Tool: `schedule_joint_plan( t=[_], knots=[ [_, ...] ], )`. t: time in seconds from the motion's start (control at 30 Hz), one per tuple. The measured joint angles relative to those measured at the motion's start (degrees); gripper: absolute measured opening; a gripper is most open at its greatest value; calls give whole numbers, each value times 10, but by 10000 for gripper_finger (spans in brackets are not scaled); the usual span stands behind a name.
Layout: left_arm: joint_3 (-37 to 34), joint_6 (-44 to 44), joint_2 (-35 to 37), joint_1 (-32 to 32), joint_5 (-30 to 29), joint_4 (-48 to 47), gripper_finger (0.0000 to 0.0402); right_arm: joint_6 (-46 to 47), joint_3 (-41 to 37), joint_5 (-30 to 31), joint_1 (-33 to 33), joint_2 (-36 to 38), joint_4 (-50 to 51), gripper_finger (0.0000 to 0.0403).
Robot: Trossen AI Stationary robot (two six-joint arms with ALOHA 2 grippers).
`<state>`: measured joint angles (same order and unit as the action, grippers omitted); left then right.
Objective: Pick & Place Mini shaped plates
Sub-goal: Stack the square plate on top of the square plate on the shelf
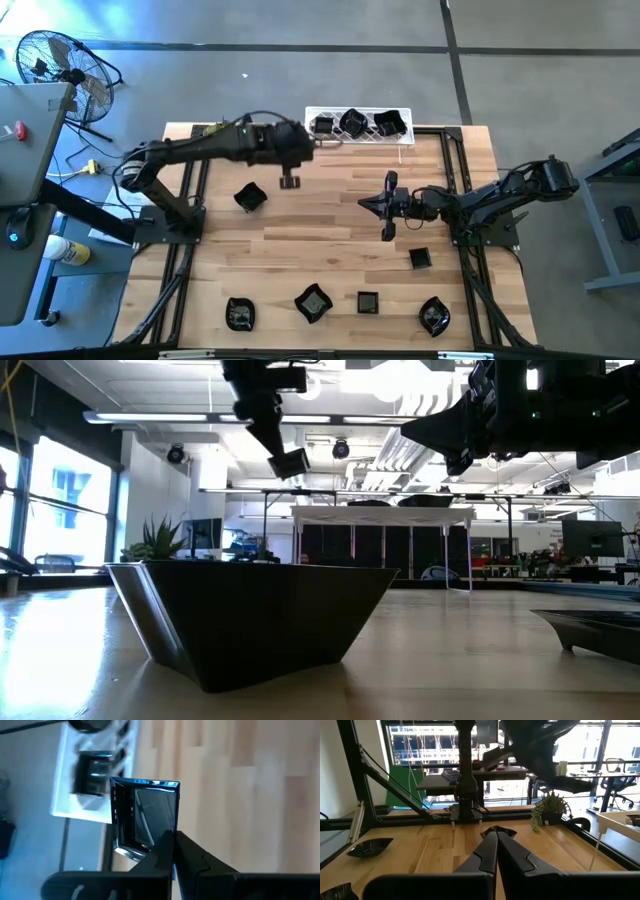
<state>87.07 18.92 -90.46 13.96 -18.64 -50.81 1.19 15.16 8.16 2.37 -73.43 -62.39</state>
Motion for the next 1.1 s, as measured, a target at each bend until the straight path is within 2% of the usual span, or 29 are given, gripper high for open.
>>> schedule_joint_plan(
  t=[0.27, 0.57, 0.67, 0.77, 0.87, 0.97, 1.1],
  knots=[
    [-3, 63, -20, 65, 16, 52, 1, 0, 0, 0, 0, 0, 0, 2],
    [2, 125, -51, 82, 17, 166, 1, 0, 0, 0, 0, 0, 0, 8],
    [-4, 128, -58, 89, 19, 157, 1, 0, 0, 0, 0, 0, 0, 8],
    [2, 128, -72, 90, 30, 202, 1, 0, 0, 0, 0, 0, 0, 8],
    [-1, 131, -80, 99, 32, 183, 1, 0, 0, 0, 0, 0, 0, 4],
    [22, 139, -93, 102, 39, 215, 1, 0, 0, 3, 0, 0, 0, 2],
    [37, 143, -103, 113, 47, 200, 1, 0, 0, 3, 0, 0, 1, 6]
  ],
)
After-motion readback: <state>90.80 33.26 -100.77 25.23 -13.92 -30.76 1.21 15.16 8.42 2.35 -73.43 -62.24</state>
